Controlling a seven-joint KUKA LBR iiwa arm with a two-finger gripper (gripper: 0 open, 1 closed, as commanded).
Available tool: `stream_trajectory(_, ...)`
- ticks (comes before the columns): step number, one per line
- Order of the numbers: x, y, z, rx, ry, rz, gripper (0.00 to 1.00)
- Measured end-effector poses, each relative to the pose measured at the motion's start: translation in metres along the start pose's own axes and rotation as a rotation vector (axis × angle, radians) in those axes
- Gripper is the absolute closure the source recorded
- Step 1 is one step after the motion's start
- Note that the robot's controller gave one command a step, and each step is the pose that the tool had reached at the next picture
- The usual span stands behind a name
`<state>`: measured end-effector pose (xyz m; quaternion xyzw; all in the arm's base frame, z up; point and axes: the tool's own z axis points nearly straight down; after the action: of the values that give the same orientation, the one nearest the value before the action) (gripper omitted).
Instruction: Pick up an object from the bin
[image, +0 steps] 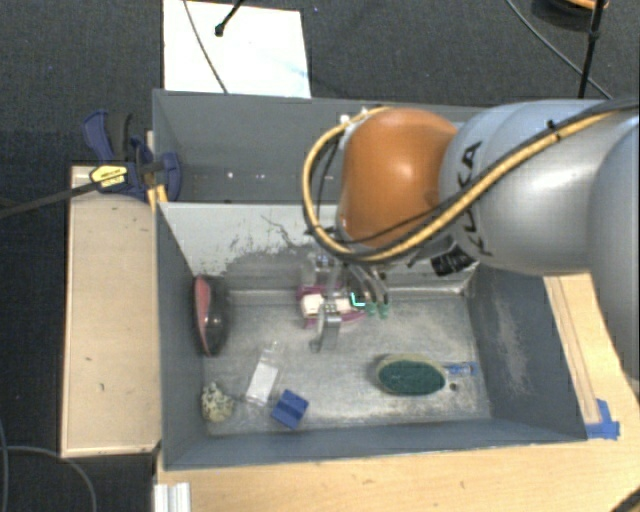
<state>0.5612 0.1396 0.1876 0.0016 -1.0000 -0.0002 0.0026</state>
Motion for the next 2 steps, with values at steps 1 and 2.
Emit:
stream_trajectory(1, 0.0519, 0.0415, 0.1167, 0.001, -0.005, -0.29, 0.0)
stream_trajectory(2, 0.0449, 0.0417, 0.1121, -0.004, -0.03, -0.28, 1.0)
